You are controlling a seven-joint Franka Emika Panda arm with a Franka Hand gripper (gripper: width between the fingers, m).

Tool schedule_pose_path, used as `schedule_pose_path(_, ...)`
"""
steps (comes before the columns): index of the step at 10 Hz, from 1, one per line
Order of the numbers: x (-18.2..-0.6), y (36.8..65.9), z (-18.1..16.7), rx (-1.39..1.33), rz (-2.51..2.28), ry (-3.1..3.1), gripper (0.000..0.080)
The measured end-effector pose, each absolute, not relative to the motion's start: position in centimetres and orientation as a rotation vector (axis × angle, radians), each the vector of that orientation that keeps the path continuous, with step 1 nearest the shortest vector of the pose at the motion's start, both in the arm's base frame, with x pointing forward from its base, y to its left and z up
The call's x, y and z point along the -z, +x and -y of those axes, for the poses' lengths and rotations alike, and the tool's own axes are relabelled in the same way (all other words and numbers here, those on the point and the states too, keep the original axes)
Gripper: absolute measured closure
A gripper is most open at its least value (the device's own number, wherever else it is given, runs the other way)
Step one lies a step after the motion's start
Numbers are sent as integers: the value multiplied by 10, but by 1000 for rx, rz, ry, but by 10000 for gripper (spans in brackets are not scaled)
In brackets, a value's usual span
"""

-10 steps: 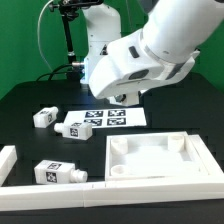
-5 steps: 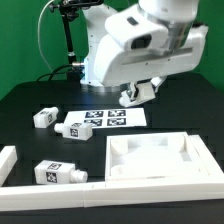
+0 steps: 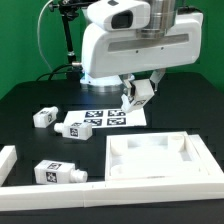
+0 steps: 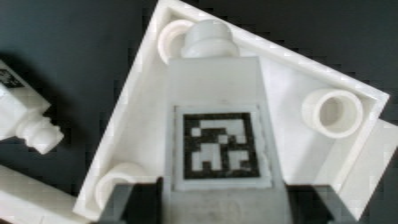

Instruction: Assemble one leg

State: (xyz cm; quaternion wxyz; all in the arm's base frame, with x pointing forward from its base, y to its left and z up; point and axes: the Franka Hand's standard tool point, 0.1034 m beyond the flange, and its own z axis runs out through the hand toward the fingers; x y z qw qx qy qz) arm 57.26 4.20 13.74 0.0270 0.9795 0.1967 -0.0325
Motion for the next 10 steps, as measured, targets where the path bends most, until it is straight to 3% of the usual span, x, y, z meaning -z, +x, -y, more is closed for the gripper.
schedule_pose_path(2, -135, 574, -53, 42, -460, 3144, 512)
schedule_pose_path(6, -153, 629, -105, -604, -291, 3150, 512)
schedule_pose_path(10, -147, 628, -88, -948, -315, 2998, 512)
